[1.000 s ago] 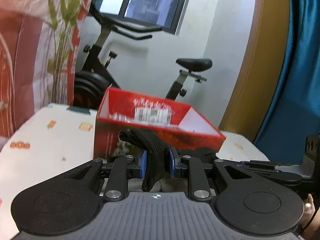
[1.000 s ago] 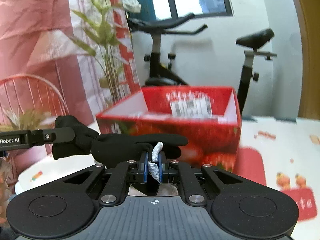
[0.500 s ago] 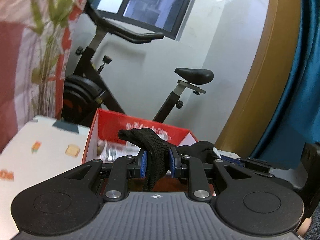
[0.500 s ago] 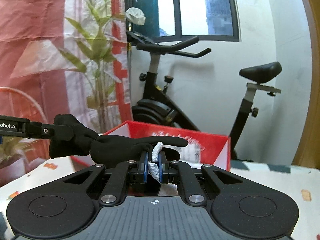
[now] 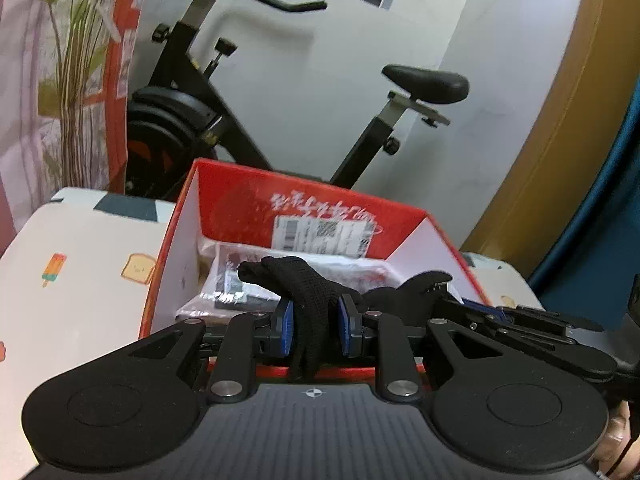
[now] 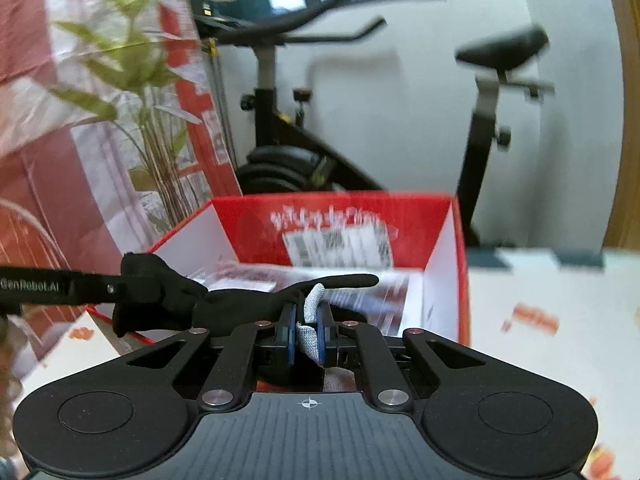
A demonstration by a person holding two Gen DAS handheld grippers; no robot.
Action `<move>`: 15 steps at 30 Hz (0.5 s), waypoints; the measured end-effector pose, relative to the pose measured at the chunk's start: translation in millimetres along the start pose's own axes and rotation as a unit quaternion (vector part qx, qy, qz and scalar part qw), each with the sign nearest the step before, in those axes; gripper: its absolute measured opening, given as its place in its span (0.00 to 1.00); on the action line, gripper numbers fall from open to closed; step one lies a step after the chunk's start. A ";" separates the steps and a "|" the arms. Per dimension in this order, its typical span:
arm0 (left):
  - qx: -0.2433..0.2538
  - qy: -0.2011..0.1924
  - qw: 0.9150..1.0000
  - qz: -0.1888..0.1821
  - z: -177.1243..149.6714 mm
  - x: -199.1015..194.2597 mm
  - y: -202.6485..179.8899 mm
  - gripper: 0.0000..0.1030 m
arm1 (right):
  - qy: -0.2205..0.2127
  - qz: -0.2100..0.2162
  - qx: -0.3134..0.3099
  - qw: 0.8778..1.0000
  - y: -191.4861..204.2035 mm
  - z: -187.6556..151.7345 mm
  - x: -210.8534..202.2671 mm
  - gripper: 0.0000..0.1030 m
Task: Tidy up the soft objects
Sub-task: 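Lift the black glove with the left tool over the red box, then lower the glove into the red box and open the left tool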
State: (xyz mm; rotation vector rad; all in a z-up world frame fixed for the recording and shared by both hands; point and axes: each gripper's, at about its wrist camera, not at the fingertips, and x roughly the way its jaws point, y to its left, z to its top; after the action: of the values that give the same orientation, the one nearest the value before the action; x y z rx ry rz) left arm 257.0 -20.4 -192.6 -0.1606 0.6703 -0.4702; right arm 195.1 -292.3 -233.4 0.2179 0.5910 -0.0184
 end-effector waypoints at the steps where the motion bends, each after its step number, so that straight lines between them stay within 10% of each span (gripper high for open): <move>1: -0.003 0.004 1.000 0.002 -0.6 2.7 3.6 0.23 | 0.006 0.003 0.009 1.000 -1.2 -2.2 2.9 0.09; 15: 0.057 0.055 0.995 0.060 7.7 30.4 7.3 0.30 | 0.068 0.015 0.044 0.997 3.1 2.1 17.9 0.13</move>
State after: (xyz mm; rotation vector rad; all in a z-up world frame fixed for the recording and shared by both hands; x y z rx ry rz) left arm 285.3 -28.2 -205.8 0.0138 0.7546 -0.4018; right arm 211.4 -288.9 -241.1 0.3143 0.7242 -0.0001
